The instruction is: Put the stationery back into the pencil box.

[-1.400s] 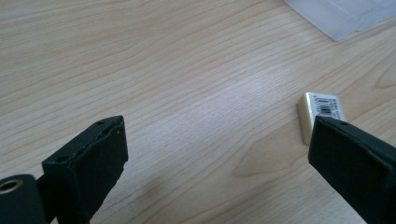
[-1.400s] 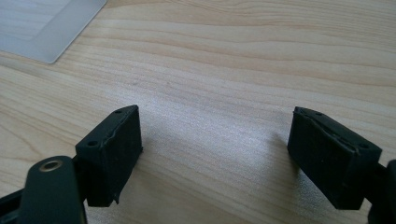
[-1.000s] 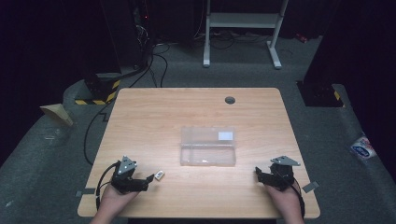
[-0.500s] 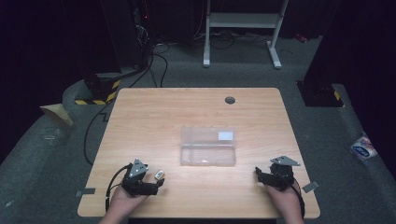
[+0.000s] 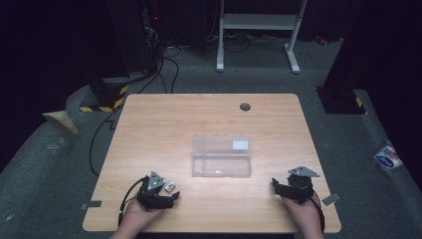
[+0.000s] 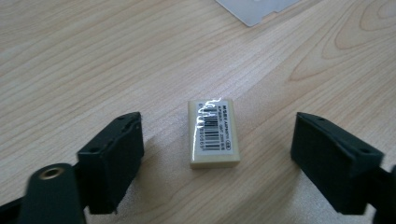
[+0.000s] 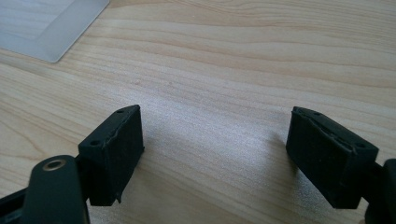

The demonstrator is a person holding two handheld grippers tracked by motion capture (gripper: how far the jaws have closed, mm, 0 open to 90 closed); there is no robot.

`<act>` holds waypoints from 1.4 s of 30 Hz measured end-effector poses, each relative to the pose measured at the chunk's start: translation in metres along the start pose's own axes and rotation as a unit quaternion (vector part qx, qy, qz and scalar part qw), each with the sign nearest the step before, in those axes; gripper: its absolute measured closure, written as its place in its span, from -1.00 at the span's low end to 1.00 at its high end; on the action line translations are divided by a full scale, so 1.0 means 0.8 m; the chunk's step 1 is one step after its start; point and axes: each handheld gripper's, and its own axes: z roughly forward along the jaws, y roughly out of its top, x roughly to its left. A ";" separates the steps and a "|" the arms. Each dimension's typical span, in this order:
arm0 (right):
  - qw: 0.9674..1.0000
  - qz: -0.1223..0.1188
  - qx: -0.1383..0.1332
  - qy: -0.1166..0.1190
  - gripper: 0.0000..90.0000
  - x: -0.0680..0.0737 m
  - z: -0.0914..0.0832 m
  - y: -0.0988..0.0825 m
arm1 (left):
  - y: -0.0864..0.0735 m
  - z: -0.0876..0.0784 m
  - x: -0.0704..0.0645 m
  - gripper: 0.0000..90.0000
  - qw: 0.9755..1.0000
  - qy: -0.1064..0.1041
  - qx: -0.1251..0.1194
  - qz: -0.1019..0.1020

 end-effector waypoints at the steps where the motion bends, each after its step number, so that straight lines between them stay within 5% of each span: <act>1: 1.000 0.000 0.000 0.000 -0.59 0.000 0.000 0.000 | 0.000 0.000 0.000 -0.50 1.000 0.000 0.000 0.000; 4: 1.000 0.000 0.000 0.001 -0.58 0.000 0.000 0.000 | -0.002 -0.002 0.003 -0.29 1.000 0.003 -0.013 -0.013; 21: 1.000 0.000 -0.001 0.000 -0.56 0.001 0.000 0.000 | -0.007 -0.004 -0.002 0.47 0.999 -0.001 -0.034 0.006; 42: 1.000 0.000 -0.001 0.001 -0.56 0.001 0.000 0.000 | -0.004 -0.008 0.001 0.51 0.999 -0.001 -0.037 0.008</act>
